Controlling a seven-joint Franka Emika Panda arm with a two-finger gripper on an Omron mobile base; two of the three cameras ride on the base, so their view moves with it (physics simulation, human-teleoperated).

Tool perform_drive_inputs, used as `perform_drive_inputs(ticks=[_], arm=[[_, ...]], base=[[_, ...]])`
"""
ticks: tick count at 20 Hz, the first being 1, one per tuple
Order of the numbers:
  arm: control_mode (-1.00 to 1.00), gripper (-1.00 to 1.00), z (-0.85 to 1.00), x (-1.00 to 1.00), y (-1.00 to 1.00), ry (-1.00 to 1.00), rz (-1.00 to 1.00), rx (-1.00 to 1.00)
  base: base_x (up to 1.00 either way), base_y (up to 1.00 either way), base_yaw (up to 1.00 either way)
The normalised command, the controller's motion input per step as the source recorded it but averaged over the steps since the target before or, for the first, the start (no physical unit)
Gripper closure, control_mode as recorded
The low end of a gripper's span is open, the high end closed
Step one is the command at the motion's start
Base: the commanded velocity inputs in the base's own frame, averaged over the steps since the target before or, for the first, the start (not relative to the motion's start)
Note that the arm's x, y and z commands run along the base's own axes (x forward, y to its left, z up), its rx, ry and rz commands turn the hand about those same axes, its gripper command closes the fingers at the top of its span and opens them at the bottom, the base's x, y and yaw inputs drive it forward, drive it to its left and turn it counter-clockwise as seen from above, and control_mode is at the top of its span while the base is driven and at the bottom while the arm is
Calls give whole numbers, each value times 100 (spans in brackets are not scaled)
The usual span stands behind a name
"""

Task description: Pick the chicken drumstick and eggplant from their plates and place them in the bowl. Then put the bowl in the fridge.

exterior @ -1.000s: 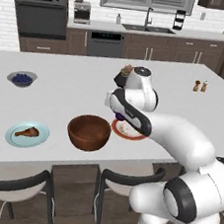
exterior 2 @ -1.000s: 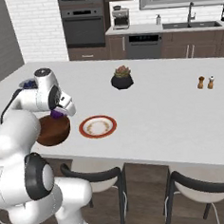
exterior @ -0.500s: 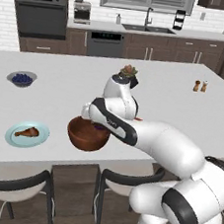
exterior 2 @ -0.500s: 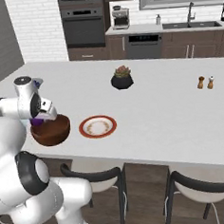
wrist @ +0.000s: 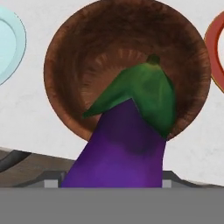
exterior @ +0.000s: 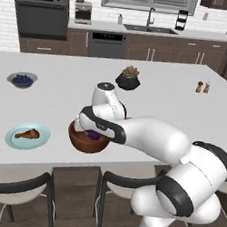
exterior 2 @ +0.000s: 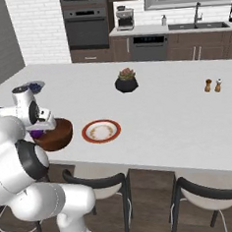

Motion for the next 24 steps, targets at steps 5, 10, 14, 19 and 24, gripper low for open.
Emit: perform_drive_inputs(ticks=[5,10,14,19,24], arm=[[-100,100,2,30,-7,-1,0,0],[-100,100,-7,50,0,-12,0,0],[-100,100,-11,8,-1,-14,0,0],[-100,100,-15,0,0,-10,0,0],[-100,-100,-3,0,0,0,0,0]], base=[[0,0,0],[0,0,0],[0,0,0],[0,0,0],[0,0,0]])
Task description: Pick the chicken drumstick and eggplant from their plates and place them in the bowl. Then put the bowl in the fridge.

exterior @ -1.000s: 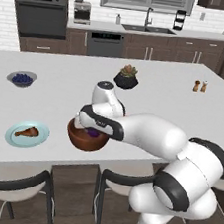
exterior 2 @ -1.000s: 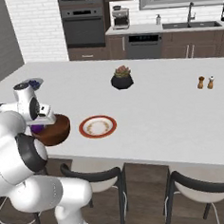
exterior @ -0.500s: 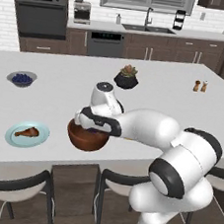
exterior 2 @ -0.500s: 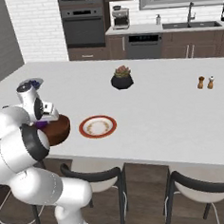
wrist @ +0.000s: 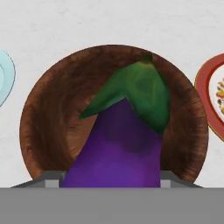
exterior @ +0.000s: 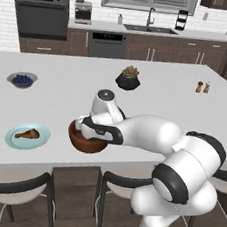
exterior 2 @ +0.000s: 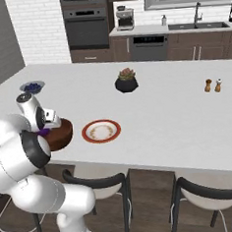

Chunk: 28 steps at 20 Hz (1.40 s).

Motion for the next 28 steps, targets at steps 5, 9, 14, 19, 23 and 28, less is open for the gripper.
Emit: perform_drive_inputs(ticks=[5,9,14,19,23,28], arm=[[-100,-100,0,0,-4,0,0,0],[-100,-100,2,0,-10,0,0,0],[-100,-100,11,-2,-2,0,0,0],[-100,-100,35,-25,0,0,0,0],[-100,-100,31,-64,-6,0,-1,1],[-100,-100,44,-85,-37,1,0,1]], base=[[0,0,0],[0,0,0],[0,0,0],[0,0,0],[0,0,0],[0,0,0]])
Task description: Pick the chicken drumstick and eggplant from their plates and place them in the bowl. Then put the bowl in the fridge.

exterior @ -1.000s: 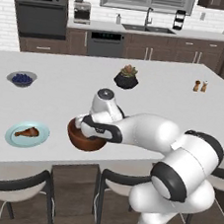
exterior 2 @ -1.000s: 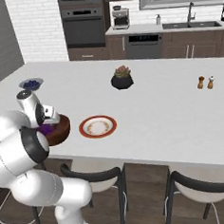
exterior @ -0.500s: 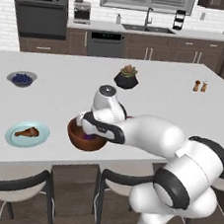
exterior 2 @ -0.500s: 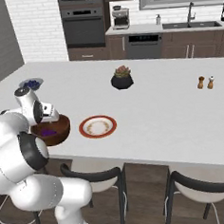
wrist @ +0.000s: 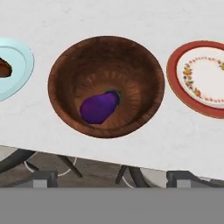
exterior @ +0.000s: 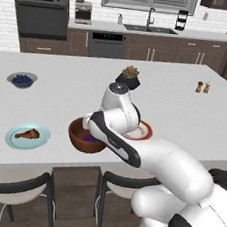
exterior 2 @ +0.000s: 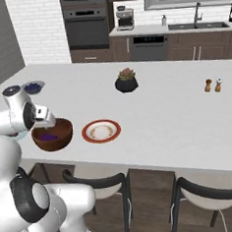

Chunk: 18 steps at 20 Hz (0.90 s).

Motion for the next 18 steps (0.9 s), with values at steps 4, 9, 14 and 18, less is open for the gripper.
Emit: perform_drive_inputs(ticks=[4,9,14,18], arm=[[-100,-100,50,-83,-77,0,0,4],[-100,-100,31,-16,-100,1,-3,15],[-100,-100,3,0,-61,0,-8,7],[-100,-100,0,0,0,0,0,0]], base=[[0,0,0],[0,0,0],[0,0,0],[0,0,0]])
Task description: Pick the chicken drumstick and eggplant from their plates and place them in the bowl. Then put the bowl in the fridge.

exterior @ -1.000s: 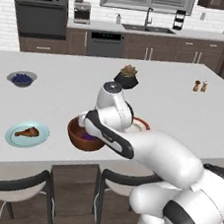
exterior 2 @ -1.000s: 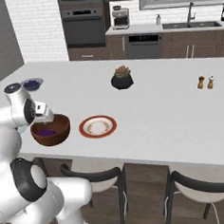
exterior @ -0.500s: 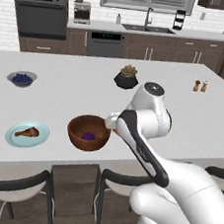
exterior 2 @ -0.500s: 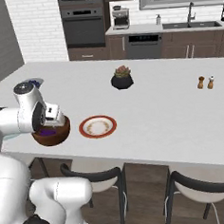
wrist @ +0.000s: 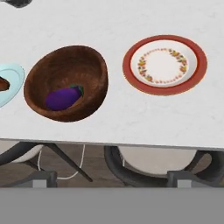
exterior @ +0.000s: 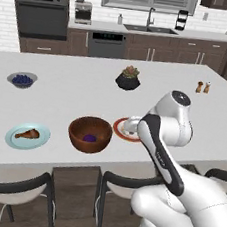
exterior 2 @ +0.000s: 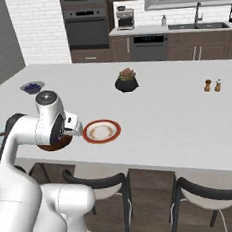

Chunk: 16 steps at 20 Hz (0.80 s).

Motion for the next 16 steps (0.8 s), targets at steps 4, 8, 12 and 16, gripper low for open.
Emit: perform_drive_inputs(ticks=[4,8,12,16], arm=[[-100,-100,0,0,14,0,-1,0],[100,-100,0,0,19,0,-2,0],[100,-100,0,0,0,0,0,0],[100,-100,0,0,0,0,0,0]], base=[[0,0,0],[0,30,-1],[0,82,-3],[0,84,-5]])
